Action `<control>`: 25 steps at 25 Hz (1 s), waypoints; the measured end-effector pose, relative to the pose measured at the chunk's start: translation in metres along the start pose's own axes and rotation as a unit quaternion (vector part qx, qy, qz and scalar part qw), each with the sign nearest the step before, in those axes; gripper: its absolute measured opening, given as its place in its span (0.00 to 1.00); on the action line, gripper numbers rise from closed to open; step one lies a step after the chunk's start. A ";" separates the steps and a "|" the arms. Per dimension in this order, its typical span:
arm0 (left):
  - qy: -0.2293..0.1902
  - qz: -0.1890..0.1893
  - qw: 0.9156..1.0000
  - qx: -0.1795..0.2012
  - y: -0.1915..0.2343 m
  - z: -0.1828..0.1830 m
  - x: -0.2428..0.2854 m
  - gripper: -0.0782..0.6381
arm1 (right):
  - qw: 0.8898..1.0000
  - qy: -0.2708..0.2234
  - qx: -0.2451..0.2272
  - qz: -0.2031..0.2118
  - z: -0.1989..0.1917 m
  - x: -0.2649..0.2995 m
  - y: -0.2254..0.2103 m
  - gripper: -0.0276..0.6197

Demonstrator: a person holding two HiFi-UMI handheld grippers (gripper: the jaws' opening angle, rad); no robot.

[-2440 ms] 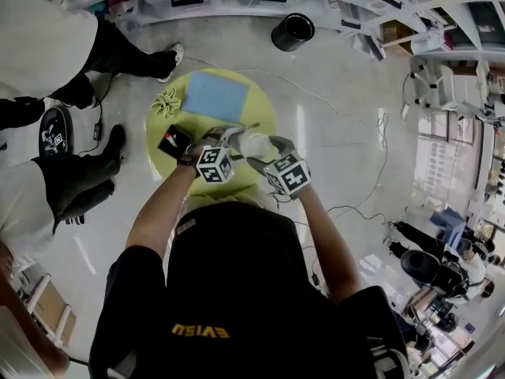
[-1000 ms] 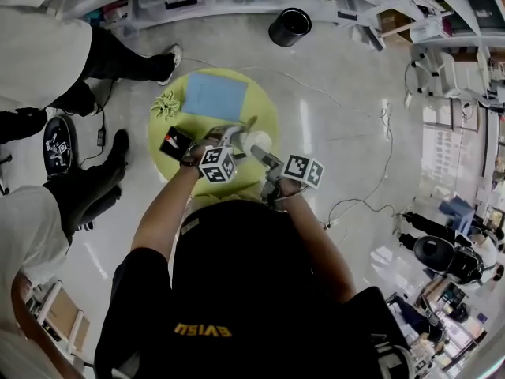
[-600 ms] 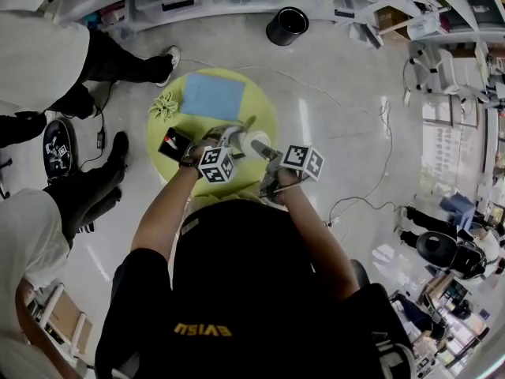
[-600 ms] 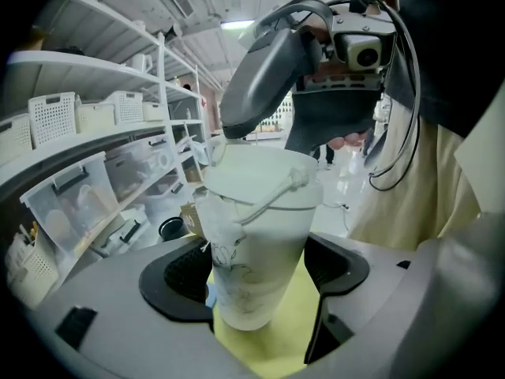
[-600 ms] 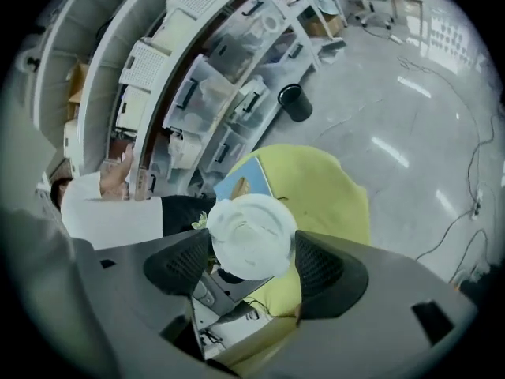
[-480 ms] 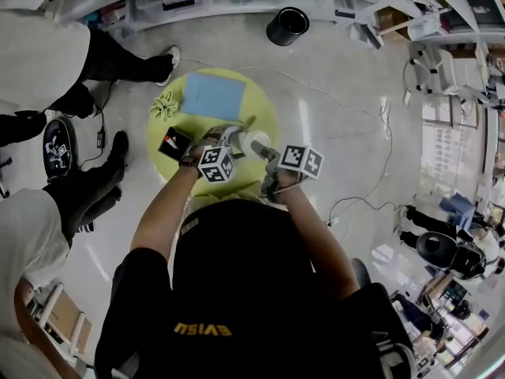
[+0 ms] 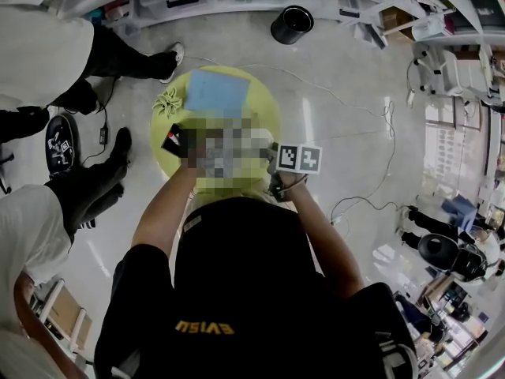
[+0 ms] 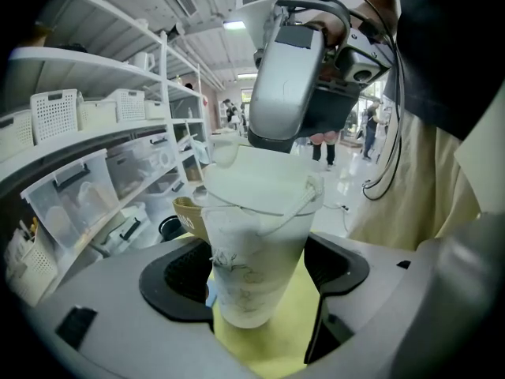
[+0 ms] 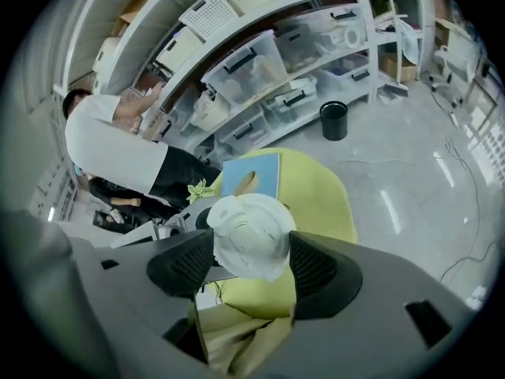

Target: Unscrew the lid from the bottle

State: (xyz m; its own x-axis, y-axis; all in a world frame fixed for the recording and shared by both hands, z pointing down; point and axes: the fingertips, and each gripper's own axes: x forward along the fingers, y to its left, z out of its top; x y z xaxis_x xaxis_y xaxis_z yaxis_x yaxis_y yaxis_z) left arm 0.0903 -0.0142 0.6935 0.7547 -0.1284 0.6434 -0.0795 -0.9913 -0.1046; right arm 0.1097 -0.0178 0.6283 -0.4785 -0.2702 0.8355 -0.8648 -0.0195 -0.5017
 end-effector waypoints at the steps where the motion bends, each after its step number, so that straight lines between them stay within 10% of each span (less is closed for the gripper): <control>1: 0.000 0.000 1.000 0.000 0.001 -0.001 -0.001 0.64 | 1.000 0.006 -0.018 -0.001 0.000 0.001 0.002 0.51; 13: 0.007 -0.007 1.000 0.007 -0.005 -0.010 -0.001 0.64 | 0.967 0.068 -0.247 -0.008 -0.008 0.004 0.011 0.50; 25: 0.013 -0.015 0.999 0.029 -0.011 -0.009 0.002 0.64 | 0.877 0.121 -0.464 -0.019 -0.019 0.003 0.020 0.50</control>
State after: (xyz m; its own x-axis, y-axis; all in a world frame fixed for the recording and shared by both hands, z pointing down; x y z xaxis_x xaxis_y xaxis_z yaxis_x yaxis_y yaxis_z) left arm 0.0867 -0.0040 0.7025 0.7388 -0.0992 0.6666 -0.0180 -0.9917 -0.1276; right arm 0.0878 -0.0008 0.6248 -0.3680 -0.0720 0.9270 -0.5785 0.7982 -0.1677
